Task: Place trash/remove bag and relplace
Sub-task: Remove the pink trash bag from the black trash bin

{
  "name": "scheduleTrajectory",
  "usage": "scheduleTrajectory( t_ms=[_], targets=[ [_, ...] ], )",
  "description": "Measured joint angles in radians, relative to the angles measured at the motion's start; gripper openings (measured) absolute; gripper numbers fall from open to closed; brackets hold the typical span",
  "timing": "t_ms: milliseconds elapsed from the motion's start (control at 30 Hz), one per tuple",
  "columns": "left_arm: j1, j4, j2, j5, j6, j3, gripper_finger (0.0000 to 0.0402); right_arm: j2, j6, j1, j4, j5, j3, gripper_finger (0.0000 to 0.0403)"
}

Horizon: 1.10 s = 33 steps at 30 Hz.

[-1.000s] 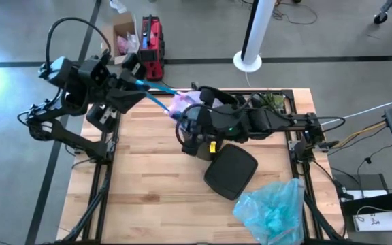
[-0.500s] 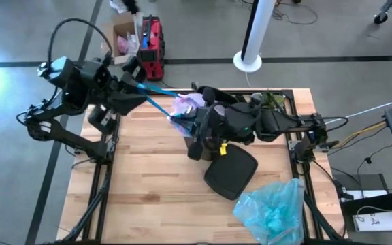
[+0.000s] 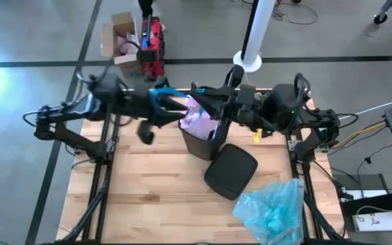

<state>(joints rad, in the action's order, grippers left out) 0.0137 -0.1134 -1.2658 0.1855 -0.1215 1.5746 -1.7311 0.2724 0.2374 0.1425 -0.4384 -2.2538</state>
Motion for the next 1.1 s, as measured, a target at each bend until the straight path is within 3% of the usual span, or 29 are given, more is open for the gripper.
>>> scheduleTrajectory(
  t_ms=[200,600,833,1100],
  targets=[
    [0.0,0.158,-0.059,-0.012,0.006,-0.063,0.0092,-0.004,-0.01,0.007,0.012,0.001,-0.001,0.0002],
    [0.0,-0.002,-0.164,0.007,0.03,-0.066,0.0067,-0.004,0.002,0.037,0.015,-0.001,-0.015,0.0002],
    [0.0,-0.125,-0.158,0.007,0.061,-0.066,0.0055,0.008,0.04,0.055,0.015,0.001,-0.015,0.0002],
    [0.0,-0.062,-0.064,0.006,0.058,-0.066,0.0049,0.013,0.043,0.055,0.046,-0.001,-0.016,0.0002]
  ],
)
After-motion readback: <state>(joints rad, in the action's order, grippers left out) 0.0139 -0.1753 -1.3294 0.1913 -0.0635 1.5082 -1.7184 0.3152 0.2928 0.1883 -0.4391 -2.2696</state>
